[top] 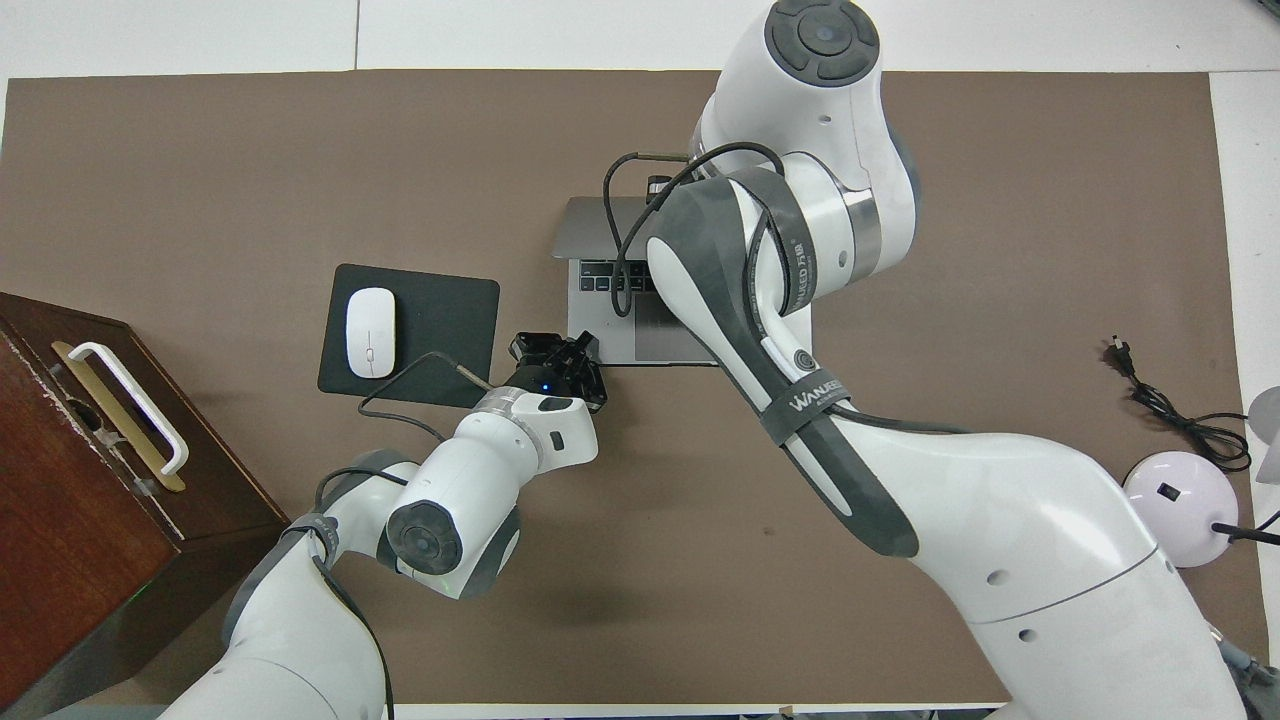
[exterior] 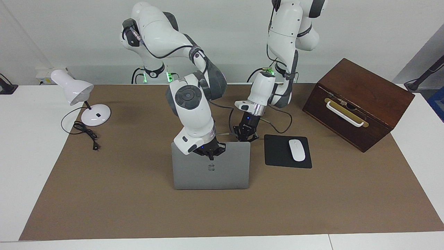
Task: Close laptop with both arms
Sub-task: 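Press the laptop lid down flat with the right gripper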
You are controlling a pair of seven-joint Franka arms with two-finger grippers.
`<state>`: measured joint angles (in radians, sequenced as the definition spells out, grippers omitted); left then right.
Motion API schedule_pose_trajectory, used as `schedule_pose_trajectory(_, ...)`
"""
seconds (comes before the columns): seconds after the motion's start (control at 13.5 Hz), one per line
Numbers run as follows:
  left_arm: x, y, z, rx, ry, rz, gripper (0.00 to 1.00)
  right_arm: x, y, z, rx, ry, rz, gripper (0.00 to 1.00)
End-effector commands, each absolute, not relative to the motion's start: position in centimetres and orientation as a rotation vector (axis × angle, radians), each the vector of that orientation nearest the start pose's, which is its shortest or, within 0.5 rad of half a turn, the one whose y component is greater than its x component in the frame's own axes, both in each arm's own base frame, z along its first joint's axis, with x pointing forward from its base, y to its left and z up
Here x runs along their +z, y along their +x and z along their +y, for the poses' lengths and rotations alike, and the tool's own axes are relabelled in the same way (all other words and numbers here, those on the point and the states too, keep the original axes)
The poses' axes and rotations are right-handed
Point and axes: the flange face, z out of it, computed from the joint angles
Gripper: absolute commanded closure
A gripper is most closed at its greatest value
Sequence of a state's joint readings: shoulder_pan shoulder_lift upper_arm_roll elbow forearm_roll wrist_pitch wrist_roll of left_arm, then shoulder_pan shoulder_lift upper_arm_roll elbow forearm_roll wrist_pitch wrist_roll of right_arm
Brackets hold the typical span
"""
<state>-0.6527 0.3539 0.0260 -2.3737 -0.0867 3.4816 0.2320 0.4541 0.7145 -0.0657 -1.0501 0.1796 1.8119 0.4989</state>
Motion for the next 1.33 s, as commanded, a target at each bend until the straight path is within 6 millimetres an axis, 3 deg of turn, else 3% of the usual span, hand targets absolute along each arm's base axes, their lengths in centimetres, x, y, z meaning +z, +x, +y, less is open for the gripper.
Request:
schedule_pose_trajectory(0.0,21.3,45.6,-29.5,-1.048,-2.831,1.154,1.00,42.2,68.5,31.2,0.081,-2.958,0.184,1.00)
schedule_pose_trajectory(0.3,21.2,45.5,-29.3,-1.041,-2.832,1.152,1.00,40.5,68.5,31.4,0.118,-2.956,0.211,1.00)
schedule_pose_trajectory(0.81,20.9,45.6,-29.1,-1.033,-2.832,1.150,1.00,34.1,67.8,31.4,0.206,-2.975,0.283,1.00)
schedule_pose_trajectory(1.26,20.4,45.6,-28.8,-1.019,-2.834,1.148,1.00,33.2,67.9,31.7,0.193,-2.956,0.310,1.00)
